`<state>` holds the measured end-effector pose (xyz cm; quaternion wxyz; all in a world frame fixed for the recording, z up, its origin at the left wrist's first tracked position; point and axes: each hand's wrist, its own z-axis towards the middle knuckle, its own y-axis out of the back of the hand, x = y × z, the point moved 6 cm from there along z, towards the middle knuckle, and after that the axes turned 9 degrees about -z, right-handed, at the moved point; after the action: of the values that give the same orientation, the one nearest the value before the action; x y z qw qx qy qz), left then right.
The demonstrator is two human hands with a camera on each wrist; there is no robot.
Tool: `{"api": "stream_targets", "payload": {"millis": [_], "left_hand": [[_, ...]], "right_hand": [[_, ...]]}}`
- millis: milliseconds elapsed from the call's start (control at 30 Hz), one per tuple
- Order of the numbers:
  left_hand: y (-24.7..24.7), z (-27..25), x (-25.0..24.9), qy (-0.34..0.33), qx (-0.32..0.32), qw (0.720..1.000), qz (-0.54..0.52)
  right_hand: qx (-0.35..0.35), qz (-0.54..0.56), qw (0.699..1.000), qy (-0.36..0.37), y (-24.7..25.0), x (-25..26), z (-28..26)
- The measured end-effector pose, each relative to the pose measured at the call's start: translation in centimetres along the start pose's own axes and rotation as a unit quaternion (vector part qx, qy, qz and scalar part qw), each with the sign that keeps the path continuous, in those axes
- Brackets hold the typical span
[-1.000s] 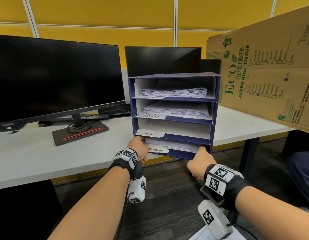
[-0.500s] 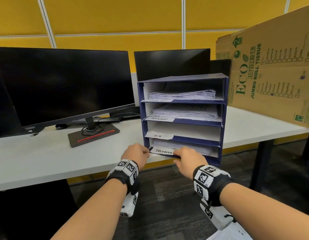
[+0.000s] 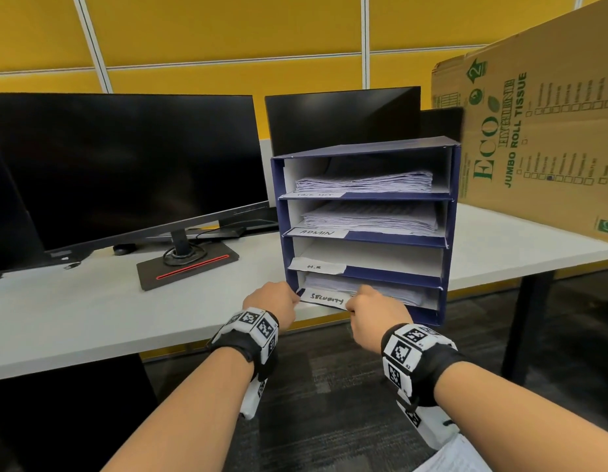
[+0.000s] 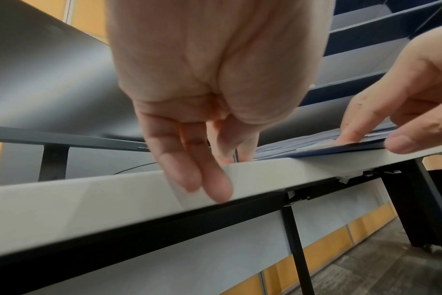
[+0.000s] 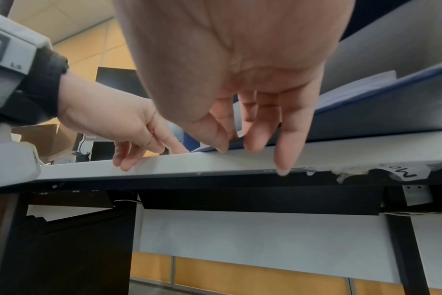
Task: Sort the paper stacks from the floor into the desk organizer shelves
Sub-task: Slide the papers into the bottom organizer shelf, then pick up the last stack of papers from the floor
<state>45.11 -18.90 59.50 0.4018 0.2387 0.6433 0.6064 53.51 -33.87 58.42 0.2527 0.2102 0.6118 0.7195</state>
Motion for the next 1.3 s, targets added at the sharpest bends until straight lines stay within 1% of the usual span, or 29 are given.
{"api": "stream_targets", "payload": {"millis": [133,200,267,300,367,400,433,500,567,667,767,833,900,1000,1167,1300], "left_hand": [[-0.2,-1.3,-0.6,-0.010,0.030,0.998,0.053],[-0.5,-2.2,-0.9,-0.014,0.041,0.998,0.055],[-0.8,-3.2,-1.4,-0.014,0.040,0.998,0.040],[-0.8,-3.7,-1.6,-0.015,0.032,0.999,0.029],[-1.1,-4.7,-1.9,-0.019,0.006,1.000,-0.004],[-1.2,-5.2,-1.9,-0.019,-0.011,0.999,-0.026],[-1.6,-5.7,-1.7,-0.020,-0.026,0.999,-0.043],[-2.9,-6.8,-1.5,-0.023,-0.031,0.998,-0.056],[-5.2,-7.7,-1.2,-0.024,0.007,0.999,-0.046],[-9.5,-8.7,-0.2,-0.005,0.091,0.995,-0.046],[-13.6,-9.0,0.4,0.013,0.155,0.986,-0.060],[-16.0,-8.8,0.2,0.023,0.181,0.981,-0.067],[-18.1,-8.3,-0.3,0.025,0.191,0.978,-0.081],[-22.7,-7.4,-1.5,0.024,0.215,0.972,-0.096],[-34.3,-6.7,-3.5,0.032,0.273,0.954,-0.120],[-43.3,-6.7,-4.4,0.042,0.288,0.946,-0.141]], "right_hand": [[0.055,0.003,0.998,0.029,-0.7,-0.2,-1.1],[0.068,0.019,0.997,0.041,-1.0,-0.7,-2.0],[0.066,0.035,0.996,0.044,-1.1,-1.5,-3.2],[0.054,0.046,0.997,0.042,-0.9,-2.0,-3.8],[0.020,0.070,0.997,0.030,-0.4,-2.8,-5.0],[0.015,0.076,0.997,0.019,-0.4,-3.1,-5.5],[0.028,0.076,0.997,0.009,-0.6,-3.5,-6.0],[0.089,0.077,0.993,-0.003,-2.0,-3.9,-7.2],[0.146,0.078,0.986,-0.011,-4.1,-4.2,-8.0],[0.208,0.090,0.973,-0.032,-8.3,-5.2,-8.6],[0.234,0.118,0.963,-0.059,-12.8,-6.5,-9.1],[0.241,0.138,0.957,-0.085,-15.6,-7.6,-9.5],[0.241,0.155,0.952,-0.107,-18.0,-8.7,-10.0],[0.248,0.187,0.936,-0.163,-22.8,-11.4,-10.4],[0.268,0.265,0.887,-0.267,-35.1,-17.0,-11.8],[0.300,0.312,0.832,-0.346,-44.6,-19.7,-14.7]]}}
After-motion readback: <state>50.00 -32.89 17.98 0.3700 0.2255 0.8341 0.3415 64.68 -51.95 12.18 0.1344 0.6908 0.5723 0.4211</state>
